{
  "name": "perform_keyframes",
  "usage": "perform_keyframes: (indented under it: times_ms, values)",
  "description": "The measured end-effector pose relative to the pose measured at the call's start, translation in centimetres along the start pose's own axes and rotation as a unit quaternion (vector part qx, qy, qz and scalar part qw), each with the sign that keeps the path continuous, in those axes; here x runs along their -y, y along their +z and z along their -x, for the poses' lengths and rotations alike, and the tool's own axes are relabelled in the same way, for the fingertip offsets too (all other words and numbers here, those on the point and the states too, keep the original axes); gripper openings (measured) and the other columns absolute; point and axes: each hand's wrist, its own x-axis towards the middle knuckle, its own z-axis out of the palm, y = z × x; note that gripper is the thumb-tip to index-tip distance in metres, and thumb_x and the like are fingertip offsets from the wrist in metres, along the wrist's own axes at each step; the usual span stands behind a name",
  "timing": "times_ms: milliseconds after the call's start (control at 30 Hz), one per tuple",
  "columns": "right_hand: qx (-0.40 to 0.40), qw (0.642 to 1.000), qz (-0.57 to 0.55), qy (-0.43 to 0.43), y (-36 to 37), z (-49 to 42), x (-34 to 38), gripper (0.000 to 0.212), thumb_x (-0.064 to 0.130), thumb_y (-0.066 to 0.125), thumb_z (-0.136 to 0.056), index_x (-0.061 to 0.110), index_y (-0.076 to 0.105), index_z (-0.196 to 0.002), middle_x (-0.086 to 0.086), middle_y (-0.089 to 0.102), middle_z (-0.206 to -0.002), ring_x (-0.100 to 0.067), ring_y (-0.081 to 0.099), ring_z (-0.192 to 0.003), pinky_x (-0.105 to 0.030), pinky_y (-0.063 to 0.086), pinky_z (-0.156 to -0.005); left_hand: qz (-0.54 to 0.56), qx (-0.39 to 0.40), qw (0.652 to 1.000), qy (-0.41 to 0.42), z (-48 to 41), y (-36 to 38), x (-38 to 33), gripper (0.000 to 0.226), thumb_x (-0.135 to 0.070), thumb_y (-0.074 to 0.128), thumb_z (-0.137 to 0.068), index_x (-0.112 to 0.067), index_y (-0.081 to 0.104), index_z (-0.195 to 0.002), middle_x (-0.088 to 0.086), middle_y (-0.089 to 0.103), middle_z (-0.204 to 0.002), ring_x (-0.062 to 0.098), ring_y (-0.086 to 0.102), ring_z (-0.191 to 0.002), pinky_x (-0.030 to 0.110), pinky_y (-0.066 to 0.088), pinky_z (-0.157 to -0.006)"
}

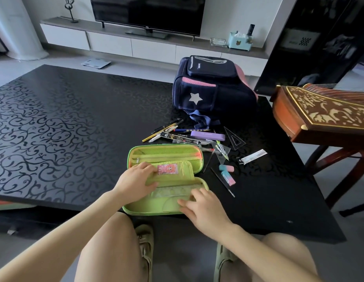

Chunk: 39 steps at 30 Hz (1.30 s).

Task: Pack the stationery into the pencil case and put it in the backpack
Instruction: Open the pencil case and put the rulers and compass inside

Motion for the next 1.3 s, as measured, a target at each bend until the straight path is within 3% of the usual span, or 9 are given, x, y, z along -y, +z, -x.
perform_keyframes:
  times_ms: [100, 167, 400, 567, 667, 833, 933, 1067, 1300]
  values:
    - [0.087, 0.971, -0.203, 0.093, -1.1, -0.7, -0.4, 0.037, 0.04, 0.059, -0.086, 0.023, 0.064, -0.119, 0.001, 0.054, -0.098, -0.015, 0.049, -0.091, -0.024, 0.04, -0.079, -0.006, 0.006, 1.0, -0.001, 0.0, 0.0, 0.0, 0.044, -0.043, 0.056, -0.085, -0.024, 0.049, -0.124, -0.004, 0.05, -0.128, 0.02, 0.051, -0.113, 0.033, 0.046, -0.085]
    - [0.114, 0.957, -0.235, 0.126, -1.3, -1.3, -0.4, 0.043, 0.035, 0.069, -0.081, 0.022, 0.06, -0.12, 0.004, 0.053, -0.101, -0.01, 0.049, -0.09, -0.02, 0.038, -0.079, -0.002, 0.008, 1.0, -0.003, 0.0, -0.1, 0.0, 0.043, -0.041, 0.057, -0.085, -0.024, 0.049, -0.124, -0.004, 0.05, -0.128, 0.02, 0.051, -0.113, 0.034, 0.046, -0.085]
    - [0.048, 0.924, -0.337, 0.176, -2.0, -3.9, -0.3, 0.025, 0.005, 0.073, -0.073, 0.014, 0.069, -0.097, 0.002, 0.066, -0.087, -0.009, 0.061, -0.079, -0.022, 0.051, -0.073, 0.005, 0.012, 1.0, -0.011, 0.0, -0.5, -0.1, 0.039, -0.034, 0.059, -0.084, -0.027, 0.051, -0.121, -0.004, 0.051, -0.126, 0.021, 0.052, -0.111, 0.033, 0.043, -0.085]
    - [0.116, 0.958, -0.215, 0.151, -1.7, -4.6, -0.3, 0.038, 0.023, 0.074, -0.076, 0.019, 0.065, -0.113, 0.003, 0.068, -0.105, -0.014, 0.058, -0.097, -0.028, 0.047, -0.084, 0.013, 0.024, 1.0, -0.013, -0.1, -1.0, -0.3, 0.036, -0.034, 0.058, -0.085, -0.026, 0.054, -0.12, -0.002, 0.053, -0.124, 0.022, 0.053, -0.109, 0.034, 0.044, -0.087]
    - [0.009, 0.987, -0.092, 0.131, -2.6, -4.3, -1.6, 0.034, 0.028, 0.066, -0.084, 0.021, 0.064, -0.117, 0.004, 0.067, -0.108, -0.016, 0.052, -0.105, -0.028, 0.04, -0.086, 0.003, 0.035, 0.999, -0.01, -0.7, -1.7, -0.5, 0.031, -0.036, 0.056, -0.085, -0.025, 0.058, -0.114, -0.001, 0.056, -0.117, 0.022, 0.055, -0.103, 0.035, 0.047, -0.082]
    - [-0.169, 0.937, -0.093, 0.291, -3.5, -5.1, -8.4, 0.016, 0.018, 0.06, -0.086, 0.014, 0.072, -0.096, -0.004, 0.069, -0.095, -0.025, 0.058, -0.093, -0.034, 0.047, -0.074, -0.047, 0.006, 0.999, -0.007, -2.7, -1.9, -1.7, 0.028, -0.042, 0.054, -0.085, -0.027, 0.062, -0.107, 0.002, 0.057, -0.104, 0.025, 0.049, -0.1, 0.037, 0.043, -0.087]
    - [-0.148, 0.904, -0.109, 0.386, -3.2, -6.7, -12.7, 0.027, 0.025, 0.059, -0.089, 0.009, 0.065, -0.109, -0.009, 0.068, -0.106, -0.027, 0.059, -0.1, -0.034, 0.047, -0.077, -0.023, -0.008, 1.0, 0.002, -4.0, -1.8, -3.1, 0.026, -0.038, 0.054, -0.086, -0.026, 0.063, -0.107, 0.003, 0.056, -0.103, 0.024, 0.047, -0.1, 0.034, 0.04, -0.086]
    - [-0.088, 0.898, -0.118, 0.415, -2.1, -9.9, -15.6, 0.045, 0.033, 0.06, -0.087, 0.008, 0.056, -0.123, -0.013, 0.062, -0.117, -0.031, 0.055, -0.111, -0.038, 0.047, -0.087, 0.02, -0.055, 0.998, 0.033, -5.8, -1.7, -5.0, 0.021, -0.029, 0.055, -0.086, -0.022, 0.067, -0.102, 0.003, 0.058, -0.097, 0.024, 0.049, -0.095, 0.033, 0.04, -0.082]
    - [-0.041, 0.871, -0.203, 0.445, -3.1, -12.5, -17.1, 0.016, 0.007, 0.064, -0.079, -0.001, 0.07, -0.092, -0.017, 0.068, -0.089, -0.03, 0.063, -0.087, -0.035, 0.049, -0.076, 0.032, -0.063, 0.996, 0.059, -10.3, -1.9, -7.5, 0.021, -0.03, 0.051, -0.088, -0.022, 0.066, -0.101, 0.0, 0.059, -0.096, 0.022, 0.049, -0.097, 0.035, 0.042, -0.086]
